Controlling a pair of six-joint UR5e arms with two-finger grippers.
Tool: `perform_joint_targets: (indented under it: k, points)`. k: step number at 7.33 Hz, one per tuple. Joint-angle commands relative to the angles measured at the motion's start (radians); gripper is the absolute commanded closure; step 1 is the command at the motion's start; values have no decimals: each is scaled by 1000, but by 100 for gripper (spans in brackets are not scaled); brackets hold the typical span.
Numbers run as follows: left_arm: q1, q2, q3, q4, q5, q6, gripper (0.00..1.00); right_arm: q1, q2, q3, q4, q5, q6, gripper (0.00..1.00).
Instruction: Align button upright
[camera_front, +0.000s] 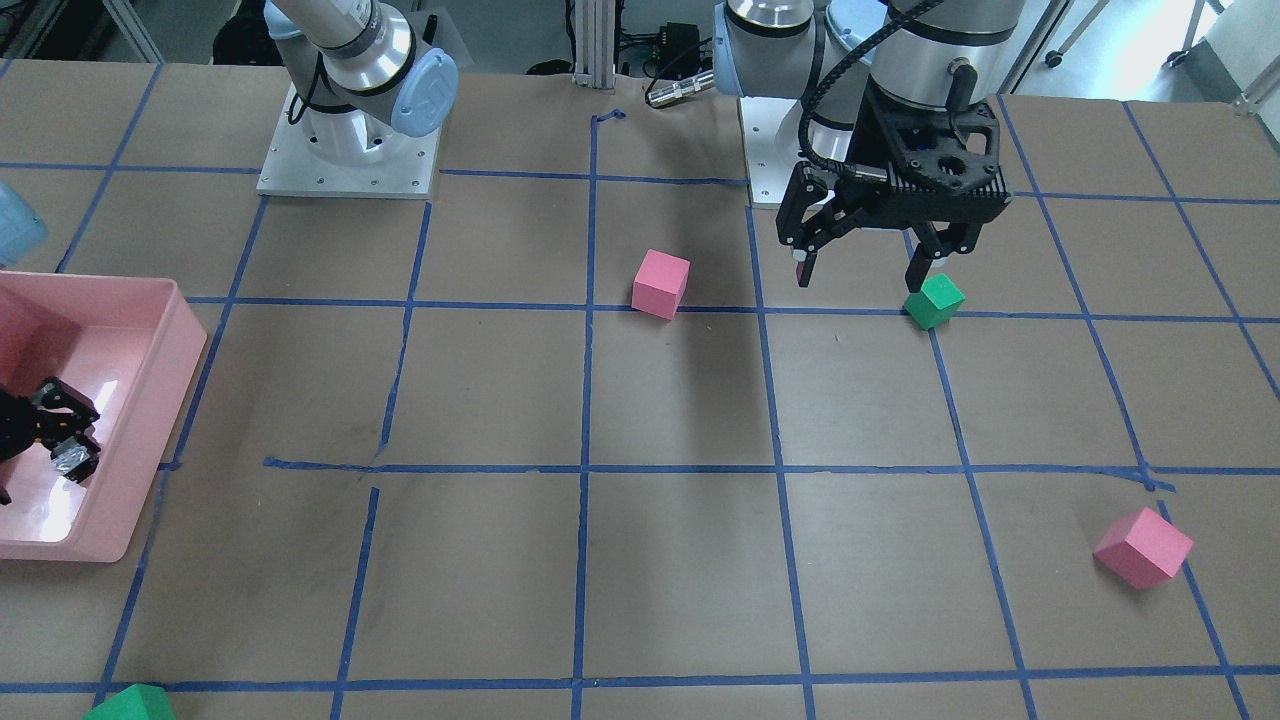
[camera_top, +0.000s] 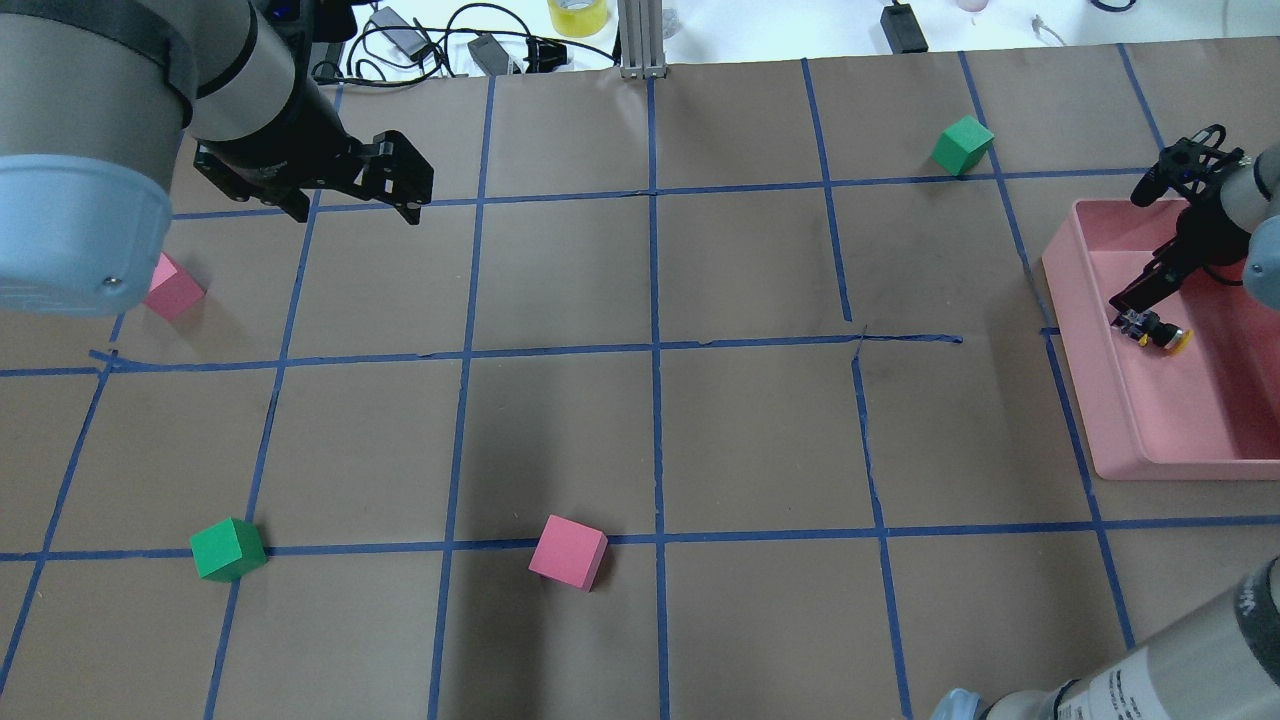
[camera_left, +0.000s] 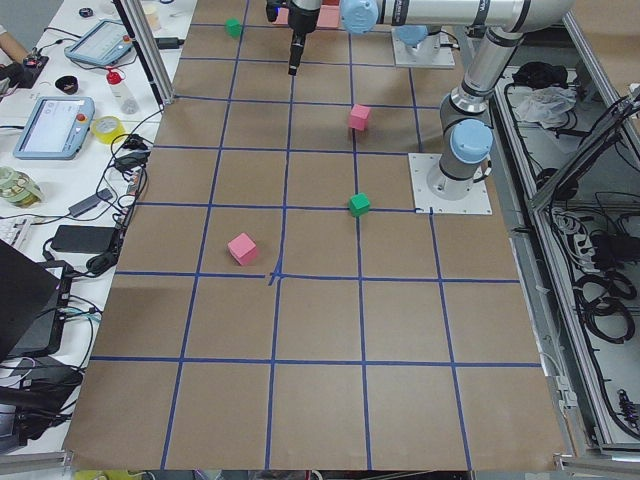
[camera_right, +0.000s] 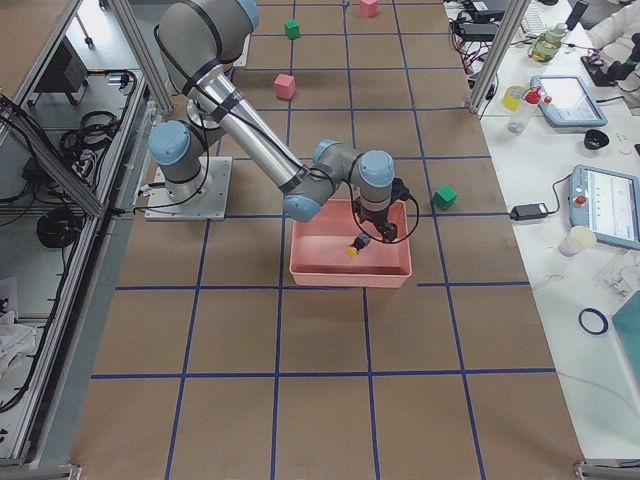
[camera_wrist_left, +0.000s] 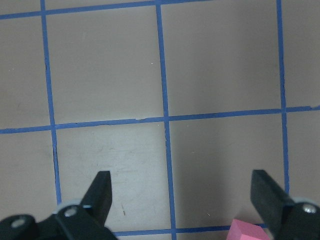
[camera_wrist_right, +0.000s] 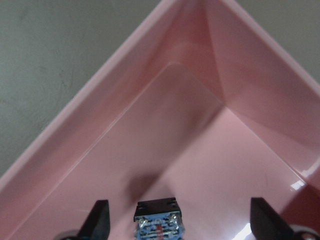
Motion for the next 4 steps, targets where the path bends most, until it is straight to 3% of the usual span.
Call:
perform_joint_targets:
  k: [1,4]
  points:
    - [0,0,0,1,0,0,0,-1,-5,-4,54,-33,-2,0]
    - [0,0,0,1,0,0,0,-1,-27,6,92,-76,-1,0]
